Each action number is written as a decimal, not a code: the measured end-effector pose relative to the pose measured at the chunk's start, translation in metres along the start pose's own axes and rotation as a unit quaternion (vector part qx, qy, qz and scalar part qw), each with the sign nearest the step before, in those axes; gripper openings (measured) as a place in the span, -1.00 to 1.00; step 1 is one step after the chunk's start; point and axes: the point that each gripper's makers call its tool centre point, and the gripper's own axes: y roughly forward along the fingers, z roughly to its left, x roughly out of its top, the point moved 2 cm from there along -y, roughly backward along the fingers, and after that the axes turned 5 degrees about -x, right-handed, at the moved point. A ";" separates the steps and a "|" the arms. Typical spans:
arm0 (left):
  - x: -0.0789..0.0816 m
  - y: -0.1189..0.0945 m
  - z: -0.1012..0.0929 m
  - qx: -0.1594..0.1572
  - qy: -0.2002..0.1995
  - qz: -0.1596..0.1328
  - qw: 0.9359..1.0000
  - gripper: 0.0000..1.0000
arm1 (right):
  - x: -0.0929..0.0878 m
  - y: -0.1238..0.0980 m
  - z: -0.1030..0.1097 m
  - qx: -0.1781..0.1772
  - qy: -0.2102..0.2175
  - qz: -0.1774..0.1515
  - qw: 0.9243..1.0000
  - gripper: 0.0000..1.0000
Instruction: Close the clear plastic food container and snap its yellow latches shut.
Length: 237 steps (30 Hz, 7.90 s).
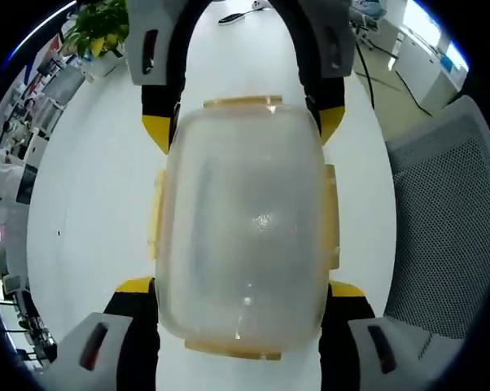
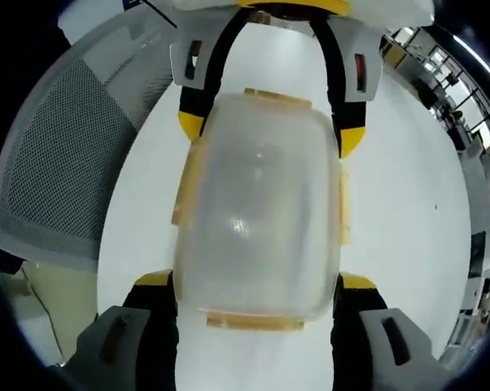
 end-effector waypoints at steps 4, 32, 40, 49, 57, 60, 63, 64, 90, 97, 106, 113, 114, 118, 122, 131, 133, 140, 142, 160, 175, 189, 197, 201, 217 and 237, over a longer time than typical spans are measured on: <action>-0.010 -0.002 -0.003 0.004 -0.017 0.003 1.000 0.57 | 0.008 0.003 -0.001 0.004 -0.016 -0.003 1.000 0.49; -0.080 -0.018 0.022 0.006 -0.021 -0.021 1.000 0.58 | 0.075 0.027 -0.028 0.006 -0.015 0.008 1.000 0.50; -0.092 -0.019 0.035 0.001 -0.005 -0.026 1.000 0.58 | 0.086 0.034 -0.038 0.002 0.001 0.014 1.000 0.50; -0.101 -0.020 0.051 -0.004 0.018 -0.027 0.999 0.59 | 0.094 0.039 -0.051 -0.003 0.024 0.025 0.999 0.51; -0.105 -0.020 0.064 -0.007 0.035 -0.030 0.999 0.59 | 0.097 0.041 -0.060 -0.008 0.044 0.023 0.999 0.51; -0.107 -0.020 0.071 -0.008 0.040 -0.033 0.999 0.59 | 0.098 0.042 -0.066 -0.011 0.050 0.020 0.998 0.51; -0.108 -0.019 0.077 -0.009 0.042 -0.035 0.998 0.59 | 0.099 0.044 -0.071 -0.011 0.052 0.022 0.998 0.51; -0.108 -0.019 0.080 -0.009 0.043 -0.034 0.998 0.59 | 0.099 0.045 -0.074 -0.011 0.052 0.024 0.998 0.51; -0.099 -0.012 0.143 -0.017 0.039 -0.054 0.998 0.61 | 0.083 0.053 -0.136 -0.009 0.048 0.036 0.998 0.52; -0.097 -0.011 0.153 -0.019 0.042 -0.057 0.997 0.61 | 0.079 0.054 -0.146 -0.009 0.053 0.039 0.998 0.52; -0.097 -0.011 0.155 -0.019 0.045 -0.059 0.997 0.61 | 0.079 0.054 -0.146 -0.011 0.055 0.045 0.997 0.53; -0.097 -0.012 0.154 -0.023 0.046 -0.058 0.997 0.62 | 0.079 0.054 -0.146 -0.011 0.054 0.046 0.997 0.55; -0.097 -0.012 0.154 -0.023 0.046 -0.059 0.997 0.62 | 0.079 0.054 -0.146 -0.011 0.053 0.044 0.998 0.55; -0.097 -0.013 0.154 -0.025 0.048 -0.065 0.996 0.63 | 0.079 0.054 -0.146 -0.015 0.056 0.035 0.998 0.57; -0.096 -0.013 0.154 -0.024 0.049 -0.072 0.996 0.63 | 0.078 0.054 -0.146 -0.020 0.062 0.026 0.998 0.57; -0.089 -0.023 0.160 0.015 0.003 -0.155 0.988 0.85 | 0.085 0.041 -0.153 -0.067 0.161 -0.072 0.982 0.71; -0.094 -0.025 0.158 0.016 -0.003 -0.161 0.987 0.85 | 0.085 0.041 -0.151 -0.075 0.186 -0.091 0.975 0.74; -0.102 -0.041 0.157 0.065 -0.080 -0.271 0.957 0.91 | 0.078 0.032 -0.147 -0.139 0.300 -0.152 0.932 0.91; -0.111 -0.041 0.153 0.068 -0.116 -0.287 0.948 0.93 | 0.078 0.031 -0.141 -0.143 0.331 -0.174 0.916 0.95; -0.135 -0.039 0.122 0.112 -0.282 -0.416 0.857 0.97 | 0.096 0.038 -0.102 -0.183 0.446 -0.277 0.831 0.99; -0.150 -0.043 0.113 0.111 -0.312 -0.414 0.848 0.93 | 0.072 0.016 -0.101 -0.242 0.467 -0.276 0.804 0.99; -0.168 -0.050 0.105 0.119 -0.334 -0.413 0.839 0.89 | 0.043 -0.005 -0.087 -0.258 0.516 -0.276 0.769 0.99; -0.183 -0.057 0.103 0.128 -0.348 -0.412 0.833 0.87 | 0.037 -0.016 -0.080 -0.265 0.529 -0.282 0.755 0.99; -0.189 -0.061 0.100 0.132 -0.352 -0.412 0.830 0.86 | 0.037 -0.019 -0.074 -0.263 0.528 -0.283 0.756 0.98; -0.209 -0.081 0.079 0.142 -0.389 -0.419 0.808 0.82 | 0.041 -0.037 -0.050 -0.255 0.552 -0.299 0.736 0.91; -0.233 -0.092 0.032 0.146 -0.425 -0.412 0.792 0.77 | 0.024 -0.059 -0.010 -0.260 0.579 -0.302 0.711 0.82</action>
